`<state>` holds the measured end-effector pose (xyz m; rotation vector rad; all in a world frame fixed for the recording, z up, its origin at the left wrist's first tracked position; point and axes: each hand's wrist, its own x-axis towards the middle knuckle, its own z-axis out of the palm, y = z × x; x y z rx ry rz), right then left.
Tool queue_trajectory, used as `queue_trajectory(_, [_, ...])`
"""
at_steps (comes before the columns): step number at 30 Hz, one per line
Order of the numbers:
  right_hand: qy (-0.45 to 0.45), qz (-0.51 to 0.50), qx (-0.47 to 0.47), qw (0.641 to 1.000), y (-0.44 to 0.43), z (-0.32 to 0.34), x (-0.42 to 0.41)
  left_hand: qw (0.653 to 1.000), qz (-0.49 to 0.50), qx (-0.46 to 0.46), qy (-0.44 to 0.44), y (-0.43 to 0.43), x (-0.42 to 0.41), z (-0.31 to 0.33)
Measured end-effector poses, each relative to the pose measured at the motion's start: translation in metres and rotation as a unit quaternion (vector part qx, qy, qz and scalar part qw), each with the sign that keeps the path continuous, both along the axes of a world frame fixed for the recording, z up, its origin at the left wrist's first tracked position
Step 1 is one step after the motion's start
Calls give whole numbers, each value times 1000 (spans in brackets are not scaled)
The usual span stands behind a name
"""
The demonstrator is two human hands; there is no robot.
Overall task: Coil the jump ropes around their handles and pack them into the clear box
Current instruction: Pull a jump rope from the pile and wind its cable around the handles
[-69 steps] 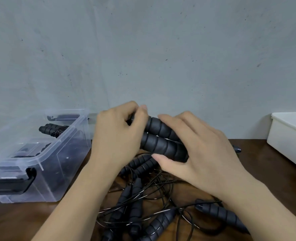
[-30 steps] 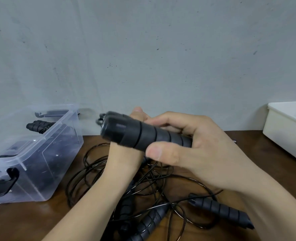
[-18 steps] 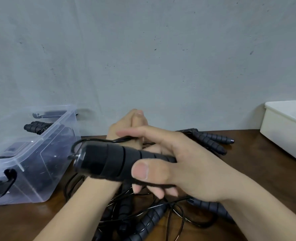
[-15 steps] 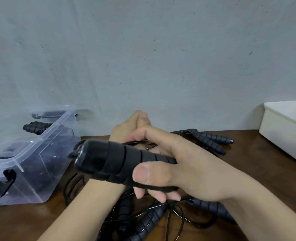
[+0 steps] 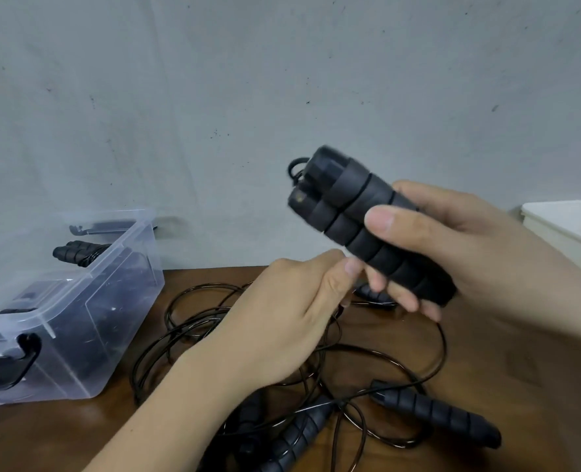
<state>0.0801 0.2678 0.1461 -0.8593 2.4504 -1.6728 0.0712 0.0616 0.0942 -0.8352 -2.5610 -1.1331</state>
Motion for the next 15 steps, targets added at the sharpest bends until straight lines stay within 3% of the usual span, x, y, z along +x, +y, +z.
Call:
queue_trajectory(3, [59, -131, -16, 989, 3, -6, -12, 999, -13, -41, 26, -6, 1, 2])
queue_trajectory(7, [96, -191, 18, 977, -10, -16, -20, 993, 4, -110, 39, -23, 0, 9])
queue_trajectory(15, [185, -298, 51, 935, -19, -35, -35, 998, -7, -46, 39, -42, 11, 29])
